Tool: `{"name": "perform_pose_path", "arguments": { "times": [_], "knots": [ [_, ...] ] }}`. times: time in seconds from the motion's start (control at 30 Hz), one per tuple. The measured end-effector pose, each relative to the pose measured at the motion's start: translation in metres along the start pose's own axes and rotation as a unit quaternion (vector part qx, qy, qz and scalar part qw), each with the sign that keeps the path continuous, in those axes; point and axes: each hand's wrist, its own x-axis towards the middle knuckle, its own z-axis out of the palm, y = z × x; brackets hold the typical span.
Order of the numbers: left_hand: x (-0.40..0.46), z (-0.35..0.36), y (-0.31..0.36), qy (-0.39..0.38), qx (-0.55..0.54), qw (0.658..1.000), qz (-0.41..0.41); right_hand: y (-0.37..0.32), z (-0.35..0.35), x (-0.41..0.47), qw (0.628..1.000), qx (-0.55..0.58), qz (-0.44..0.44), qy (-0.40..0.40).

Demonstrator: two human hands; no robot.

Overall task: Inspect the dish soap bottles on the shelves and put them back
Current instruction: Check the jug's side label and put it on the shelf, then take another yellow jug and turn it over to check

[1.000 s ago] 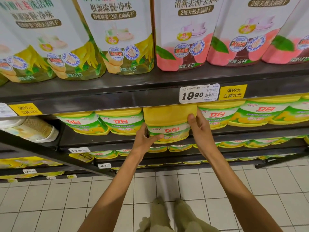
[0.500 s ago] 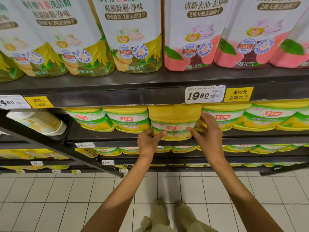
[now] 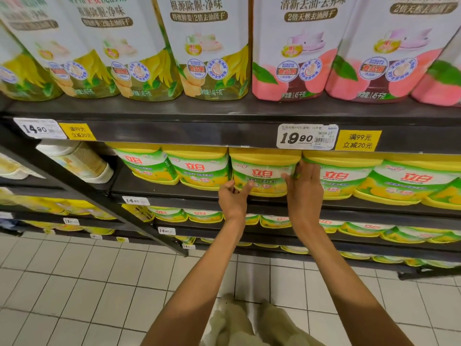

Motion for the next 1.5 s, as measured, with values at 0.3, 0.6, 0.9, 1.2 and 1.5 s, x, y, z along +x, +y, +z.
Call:
{"name": "perform_pose_path", "arguments": {
  "times": [0.3, 0.6, 0.9, 1.2, 1.5],
  "knots": [
    [0.012, -0.045, 0.014, -0.007, -0.029, 0.999, 0.023, -0.019, 0.010, -0.023, 0.986, 0.134, 0.022, 0.094],
    [0.074, -0.123, 0.042, -0.044, 0.148, 0.983, 0.100, -0.137, 0.066, -0.014, 0.991, -0.048, -0.116, 0.047],
    [0.087, -0.151, 0.036, -0.157, 0.151, 0.959, 0.180, -0.148, 0.067, 0.002, 0.995, 0.090, 0.027, -0.036],
    [0.098, -0.176, 0.031, -0.172, 0.148, 0.953, 0.202, -0.143, 0.056, -0.022, 0.944, 0.300, 0.040, -0.131],
    [0.091, -0.203, 0.021, -0.269, 0.097, 0.946, 0.150, -0.157, 0.044, -0.028, 0.934, 0.346, 0.068, -0.055]
  ]
}}
